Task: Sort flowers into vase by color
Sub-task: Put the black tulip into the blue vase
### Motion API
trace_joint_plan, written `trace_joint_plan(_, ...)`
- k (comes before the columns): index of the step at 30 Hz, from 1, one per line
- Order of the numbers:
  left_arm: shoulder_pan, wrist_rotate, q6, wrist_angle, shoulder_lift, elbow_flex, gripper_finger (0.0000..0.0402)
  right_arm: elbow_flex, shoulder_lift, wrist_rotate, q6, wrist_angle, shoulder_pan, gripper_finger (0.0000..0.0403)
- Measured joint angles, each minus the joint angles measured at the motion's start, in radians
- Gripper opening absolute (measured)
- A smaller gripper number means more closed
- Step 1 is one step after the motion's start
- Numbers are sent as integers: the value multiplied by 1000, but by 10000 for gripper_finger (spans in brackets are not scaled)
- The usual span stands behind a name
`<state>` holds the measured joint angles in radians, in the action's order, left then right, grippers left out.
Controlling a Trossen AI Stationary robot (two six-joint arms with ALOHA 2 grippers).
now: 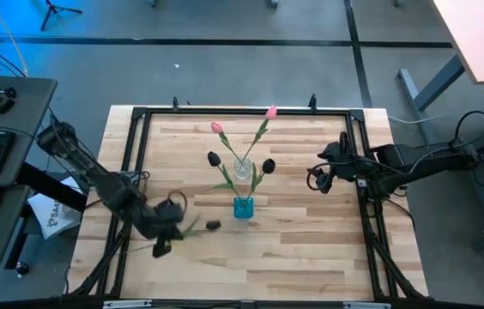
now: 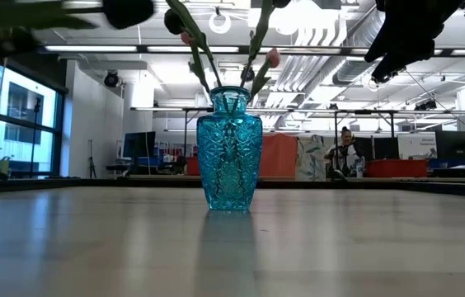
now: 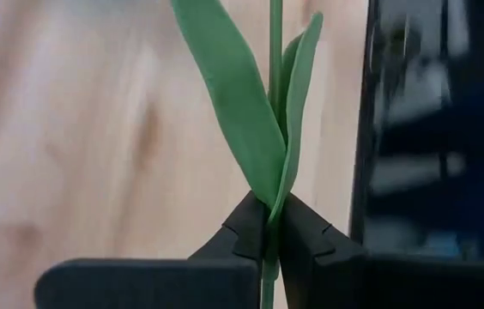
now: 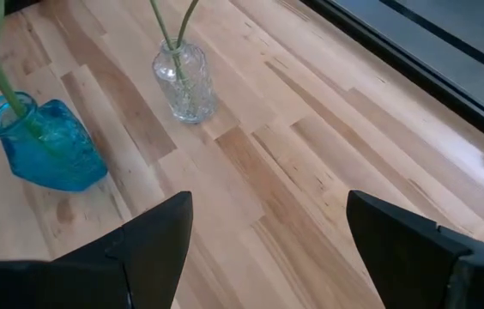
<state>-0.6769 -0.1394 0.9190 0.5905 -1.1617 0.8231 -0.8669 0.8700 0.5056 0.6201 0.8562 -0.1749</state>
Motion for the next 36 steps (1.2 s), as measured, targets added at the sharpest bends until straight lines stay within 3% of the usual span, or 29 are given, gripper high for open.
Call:
trace_joint_plan(5,85,-189,-127,-18,48,51,1,0,0,9,8,0,0,304)
trace_joint_plan(11,195,-193,-466,-178,-22,196,1,0,0,21,8,0,0,304)
trace_joint_plan(17,282,-259,-646,-361,-51,287,1,0,0,22,8,0,0,304)
trace_joint_plan(21,331,-255,-707,-577,-51,288,0,0,0,23,3,0,0,304)
trace_joint_plan(26,376,-240,-756,-734,-73,288,0,0,0,26,-13,0,0,304)
trace_joint_plan(33,389,-156,-748,-1041,-231,287,0,0,0,25,-18,0,0,304)
trace_joint_plan(36,391,-159,-756,-1099,-288,287,0,0,0,25,-18,0,0,304)
